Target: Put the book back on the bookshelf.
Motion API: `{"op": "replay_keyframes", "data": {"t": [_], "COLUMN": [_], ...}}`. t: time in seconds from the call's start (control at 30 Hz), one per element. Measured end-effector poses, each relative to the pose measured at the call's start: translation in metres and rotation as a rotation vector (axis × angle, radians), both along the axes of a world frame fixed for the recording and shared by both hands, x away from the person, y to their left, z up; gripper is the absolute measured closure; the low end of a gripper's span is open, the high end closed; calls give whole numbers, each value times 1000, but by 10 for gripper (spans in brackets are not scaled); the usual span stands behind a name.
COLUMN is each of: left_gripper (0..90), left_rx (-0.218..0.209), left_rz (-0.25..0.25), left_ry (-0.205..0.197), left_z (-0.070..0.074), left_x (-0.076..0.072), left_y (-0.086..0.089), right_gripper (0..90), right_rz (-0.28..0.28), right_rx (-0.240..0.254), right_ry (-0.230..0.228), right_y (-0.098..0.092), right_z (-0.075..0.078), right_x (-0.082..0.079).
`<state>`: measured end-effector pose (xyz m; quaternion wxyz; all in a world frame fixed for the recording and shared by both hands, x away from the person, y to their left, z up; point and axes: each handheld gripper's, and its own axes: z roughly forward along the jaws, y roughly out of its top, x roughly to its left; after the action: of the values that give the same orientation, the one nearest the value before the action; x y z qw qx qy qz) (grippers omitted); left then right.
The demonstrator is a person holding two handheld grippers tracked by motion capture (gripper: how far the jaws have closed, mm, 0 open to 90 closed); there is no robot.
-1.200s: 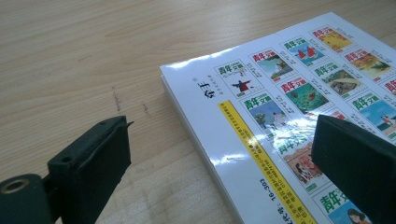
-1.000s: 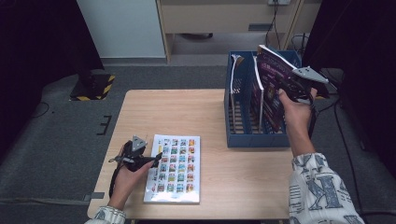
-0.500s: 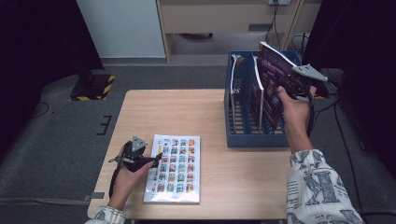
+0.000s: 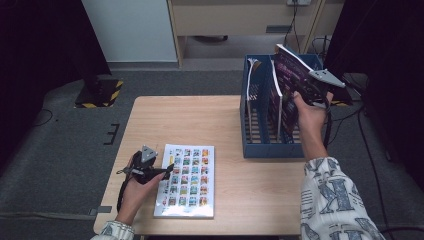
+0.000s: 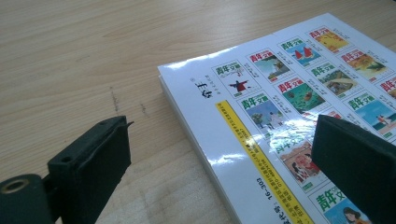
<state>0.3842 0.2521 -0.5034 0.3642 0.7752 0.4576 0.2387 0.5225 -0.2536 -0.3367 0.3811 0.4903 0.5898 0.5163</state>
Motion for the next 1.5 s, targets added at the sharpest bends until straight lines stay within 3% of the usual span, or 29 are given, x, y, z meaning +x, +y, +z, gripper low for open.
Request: {"op": "replay_keyframes", "data": {"t": [0.93, 1.5], "left_gripper": [44, 46], "left_rx": [6, 8], "left_rz": [-7, -9], "left_ry": [1, 1], "left_z": [0, -1], "left_x": [0, 1], "left_y": [-1, -2], "right_gripper": [842, 842], "right_rz": [-31, -27], "right_rx": [-22, -24], "right_ry": [-17, 6], "right_y": [4, 2], "right_z": [-15, -28], "right_x": [0, 0]}}
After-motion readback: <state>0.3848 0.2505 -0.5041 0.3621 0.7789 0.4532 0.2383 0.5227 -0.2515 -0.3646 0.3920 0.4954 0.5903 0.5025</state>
